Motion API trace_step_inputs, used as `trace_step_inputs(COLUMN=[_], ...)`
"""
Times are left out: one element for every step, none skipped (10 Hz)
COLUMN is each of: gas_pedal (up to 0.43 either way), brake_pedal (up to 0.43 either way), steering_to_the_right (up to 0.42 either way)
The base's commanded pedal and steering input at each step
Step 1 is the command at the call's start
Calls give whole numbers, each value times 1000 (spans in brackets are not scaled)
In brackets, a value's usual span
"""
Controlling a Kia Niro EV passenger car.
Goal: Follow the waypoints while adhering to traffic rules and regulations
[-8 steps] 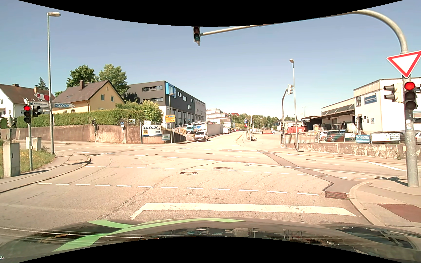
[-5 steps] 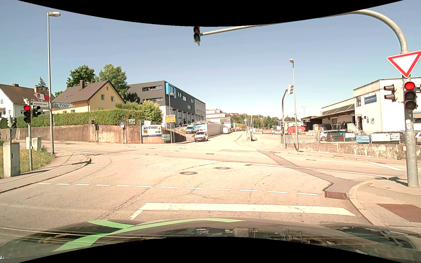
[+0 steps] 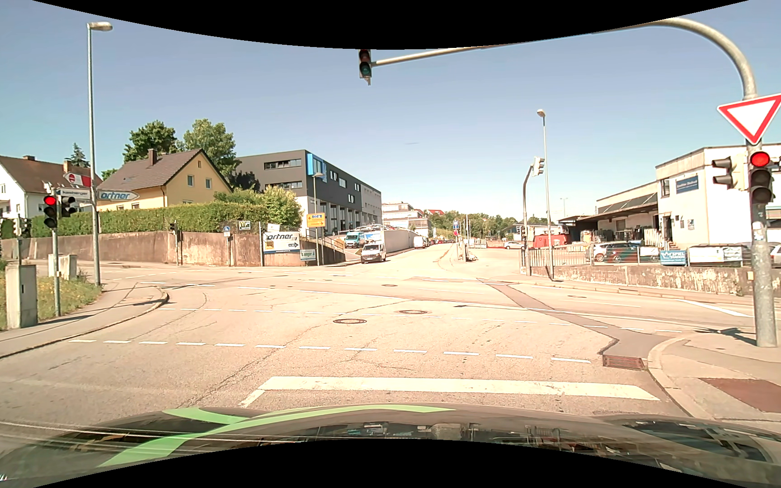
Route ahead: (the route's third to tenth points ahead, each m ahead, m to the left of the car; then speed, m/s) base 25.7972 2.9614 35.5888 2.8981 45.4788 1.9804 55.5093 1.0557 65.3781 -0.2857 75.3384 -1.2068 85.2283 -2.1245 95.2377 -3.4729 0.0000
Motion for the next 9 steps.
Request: trace_step_inputs(gas_pedal=[0,0,0,0,0,0,0,0,0], brake_pedal=[494,500,500,500,500,494,494,500,500], steering_to_the_right=[36,36,36,36,37,39,39,39,39])
